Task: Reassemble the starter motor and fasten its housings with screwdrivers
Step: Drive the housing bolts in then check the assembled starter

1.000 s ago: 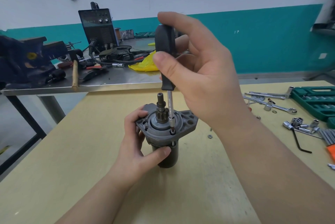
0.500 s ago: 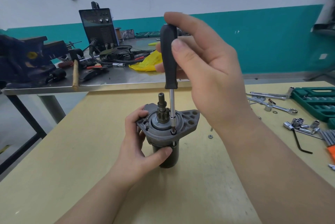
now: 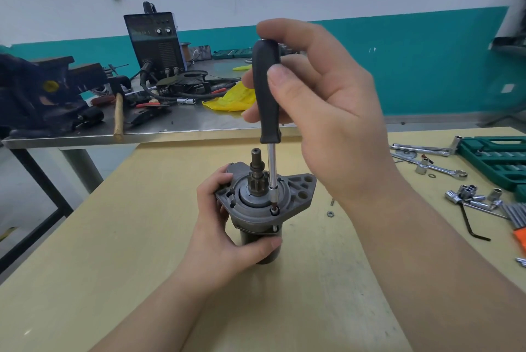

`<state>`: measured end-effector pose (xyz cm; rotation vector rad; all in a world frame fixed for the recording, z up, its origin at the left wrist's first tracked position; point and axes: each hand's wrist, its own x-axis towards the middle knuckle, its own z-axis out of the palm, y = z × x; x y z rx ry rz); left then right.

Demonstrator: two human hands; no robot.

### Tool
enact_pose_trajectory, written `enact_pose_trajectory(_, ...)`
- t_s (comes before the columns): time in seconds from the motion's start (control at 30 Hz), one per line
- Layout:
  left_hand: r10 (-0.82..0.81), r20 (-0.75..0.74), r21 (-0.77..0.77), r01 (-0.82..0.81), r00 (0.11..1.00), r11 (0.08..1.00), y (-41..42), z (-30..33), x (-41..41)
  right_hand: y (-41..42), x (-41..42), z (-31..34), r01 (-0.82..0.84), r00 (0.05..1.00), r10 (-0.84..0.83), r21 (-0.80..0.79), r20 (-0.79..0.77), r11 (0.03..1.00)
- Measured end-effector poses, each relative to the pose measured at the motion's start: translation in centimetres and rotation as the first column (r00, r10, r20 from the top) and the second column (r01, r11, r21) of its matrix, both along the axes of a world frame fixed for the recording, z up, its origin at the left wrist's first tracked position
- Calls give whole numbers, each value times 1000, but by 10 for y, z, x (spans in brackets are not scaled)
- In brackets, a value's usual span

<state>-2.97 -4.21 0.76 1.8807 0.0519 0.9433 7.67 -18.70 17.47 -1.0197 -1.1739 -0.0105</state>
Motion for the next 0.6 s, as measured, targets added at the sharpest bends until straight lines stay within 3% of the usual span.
enact_pose_trajectory(0.2,-10,12,-16,10,1000,1000,1,-1,3,4,-1,2,155,985,-154,-8,80,988)
enact_pose_trajectory(0.43,-3,12,5,3,1000,1000,1,-1,2,-2,2,1,5,1000,-5,-17,9,1000)
enact_pose_trajectory(0.6,-7,5,-26,7,1000,1000,2,-1,3,2,-2,3,87,994,-86,-7,69,996)
